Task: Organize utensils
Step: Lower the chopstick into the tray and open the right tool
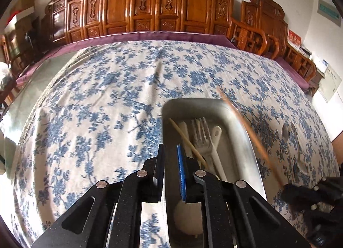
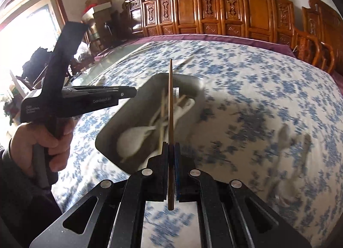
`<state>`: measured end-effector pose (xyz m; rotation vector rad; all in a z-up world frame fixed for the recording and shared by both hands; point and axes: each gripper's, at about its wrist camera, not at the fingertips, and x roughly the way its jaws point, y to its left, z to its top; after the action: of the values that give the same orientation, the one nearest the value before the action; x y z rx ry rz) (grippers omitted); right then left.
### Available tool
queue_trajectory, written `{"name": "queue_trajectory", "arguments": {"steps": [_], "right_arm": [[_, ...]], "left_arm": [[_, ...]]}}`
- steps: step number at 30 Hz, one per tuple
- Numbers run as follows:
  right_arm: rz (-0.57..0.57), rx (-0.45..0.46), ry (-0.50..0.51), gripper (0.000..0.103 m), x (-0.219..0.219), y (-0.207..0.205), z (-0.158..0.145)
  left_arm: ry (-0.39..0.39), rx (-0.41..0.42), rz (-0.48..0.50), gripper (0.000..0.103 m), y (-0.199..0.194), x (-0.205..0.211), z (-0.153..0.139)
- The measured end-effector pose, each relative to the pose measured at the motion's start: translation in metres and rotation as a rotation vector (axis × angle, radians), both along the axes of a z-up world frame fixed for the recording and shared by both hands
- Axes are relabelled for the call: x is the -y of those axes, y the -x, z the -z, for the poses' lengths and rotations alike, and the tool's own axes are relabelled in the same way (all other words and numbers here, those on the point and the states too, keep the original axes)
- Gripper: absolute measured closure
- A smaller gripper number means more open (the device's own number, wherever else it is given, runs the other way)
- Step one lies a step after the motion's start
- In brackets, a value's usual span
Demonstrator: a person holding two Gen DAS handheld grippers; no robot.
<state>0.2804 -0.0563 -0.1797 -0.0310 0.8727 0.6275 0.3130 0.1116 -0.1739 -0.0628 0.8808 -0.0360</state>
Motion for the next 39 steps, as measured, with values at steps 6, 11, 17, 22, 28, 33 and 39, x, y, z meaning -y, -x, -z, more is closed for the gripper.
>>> {"name": "queue_trajectory", "arguments": {"steps": [6,11,17,22,28,33,39], "right_arm": [[-0.007,-0.038,-0.003,0.097,-0.029,-0.009,0.006],[0.001,-0.057,0.013,0.097,-0.043,-0.014,0.013],[0.015,-0.075,0.042,0.097,-0.049,-0.016,0.022],[0.012,-0.110,0.015,0.097,-0.051,-0.021,0.026],[-0.011,-0.119,-0.011,0.093,-0.054,-0.021,0.024],[-0.032,-0.090,-0.014,0.093,-0.050,-0.017,0.019],[-0.019,-0.052,-0.033,0.093,-0.026,-0.016,0.004]], "left_arm": [[0.012,0.017,-0.024,0.091,0.002,-0.016,-0.007],[0.026,0.025,-0.045,0.090,0.003,-0.029,-0.010],[0.038,0.032,-0.054,0.090,0.003,-0.034,-0.013],[0.040,0.033,-0.052,0.090,0.004,-0.033,-0.014],[0.039,0.034,-0.052,0.090,0.004,-0.032,-0.014],[0.039,0.035,-0.044,0.090,0.005,-0.027,-0.016],[0.031,0.043,-0.020,0.090,0.007,-0.015,-0.018]]}}
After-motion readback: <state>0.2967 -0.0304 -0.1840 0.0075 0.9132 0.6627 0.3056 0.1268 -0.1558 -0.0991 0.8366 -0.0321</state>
